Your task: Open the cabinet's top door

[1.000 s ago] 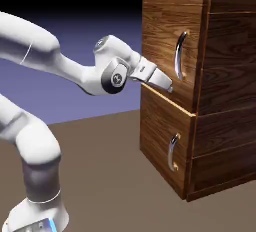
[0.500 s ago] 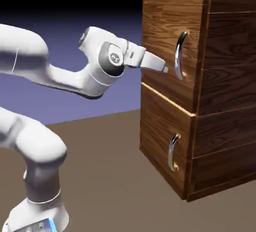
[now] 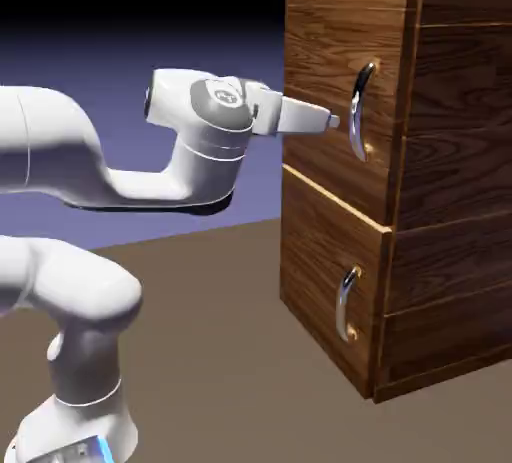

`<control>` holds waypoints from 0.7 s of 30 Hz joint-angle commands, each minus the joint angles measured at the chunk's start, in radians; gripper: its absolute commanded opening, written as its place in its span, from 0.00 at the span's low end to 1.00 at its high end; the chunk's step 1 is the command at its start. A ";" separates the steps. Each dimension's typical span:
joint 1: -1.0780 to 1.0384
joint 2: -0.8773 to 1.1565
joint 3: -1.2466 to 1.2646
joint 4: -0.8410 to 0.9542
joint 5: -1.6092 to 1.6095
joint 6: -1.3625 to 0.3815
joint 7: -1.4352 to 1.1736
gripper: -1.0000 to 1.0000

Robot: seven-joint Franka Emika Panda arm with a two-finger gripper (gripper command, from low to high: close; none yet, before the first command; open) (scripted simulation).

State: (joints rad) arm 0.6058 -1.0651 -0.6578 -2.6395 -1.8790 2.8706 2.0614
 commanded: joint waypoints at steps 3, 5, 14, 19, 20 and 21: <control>0.041 -0.034 -0.046 0.012 -0.131 -0.012 0.092 0.50; 0.069 -0.057 -0.076 0.020 -0.218 -0.019 0.153 0.50; 0.242 -0.067 -0.204 0.107 -0.478 -0.076 0.327 0.50; 0.315 -0.038 -0.241 0.153 -0.515 -0.102 0.348 0.00; 0.279 -0.046 -0.208 0.121 -0.494 -0.128 0.350 0.00; 0.242 -0.055 -0.173 0.089 -0.471 -0.154 0.351 0.00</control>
State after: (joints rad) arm 0.8482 -1.1206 -0.8313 -2.5503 -2.3514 2.7174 2.4123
